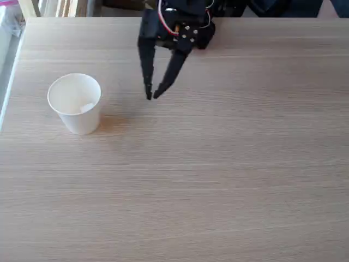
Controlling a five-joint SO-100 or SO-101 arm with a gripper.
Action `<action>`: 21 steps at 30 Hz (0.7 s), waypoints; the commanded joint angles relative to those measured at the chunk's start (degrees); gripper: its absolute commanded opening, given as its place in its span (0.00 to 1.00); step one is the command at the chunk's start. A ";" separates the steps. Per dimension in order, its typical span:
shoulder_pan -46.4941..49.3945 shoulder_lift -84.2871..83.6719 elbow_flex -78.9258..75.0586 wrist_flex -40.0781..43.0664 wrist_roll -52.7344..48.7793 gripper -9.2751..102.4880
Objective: Grasp a block and put it in the bin.
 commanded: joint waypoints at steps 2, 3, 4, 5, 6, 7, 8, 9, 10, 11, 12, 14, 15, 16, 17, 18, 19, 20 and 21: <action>-8.09 9.23 6.68 6.68 0.53 0.09; -9.49 11.16 8.70 8.26 0.53 0.09; -10.81 13.27 10.90 9.76 0.79 0.09; -11.78 15.38 13.18 10.99 0.88 0.09; -12.66 17.58 15.29 12.22 1.05 0.09; -13.36 19.86 17.49 13.27 1.49 0.09; -13.89 22.24 19.69 14.33 1.85 0.09; -14.15 24.43 21.45 16.00 1.32 0.09; -14.41 26.28 22.76 18.11 0.97 0.09; -14.59 27.95 23.82 20.04 1.58 0.09; -14.59 29.36 24.70 22.06 1.85 0.09; -14.77 31.99 27.42 23.55 2.20 0.09; -14.94 33.31 29.09 23.82 2.37 0.09; -15.12 34.89 30.76 24.08 2.37 0.09; -15.21 36.30 32.34 24.70 2.02 0.09; -15.38 37.53 33.75 25.40 1.85 0.09; -15.47 38.50 34.89 26.28 1.67 0.09; -15.56 39.11 35.60 27.33 1.58 0.09; -15.91 39.38 35.77 28.92 2.11 0.09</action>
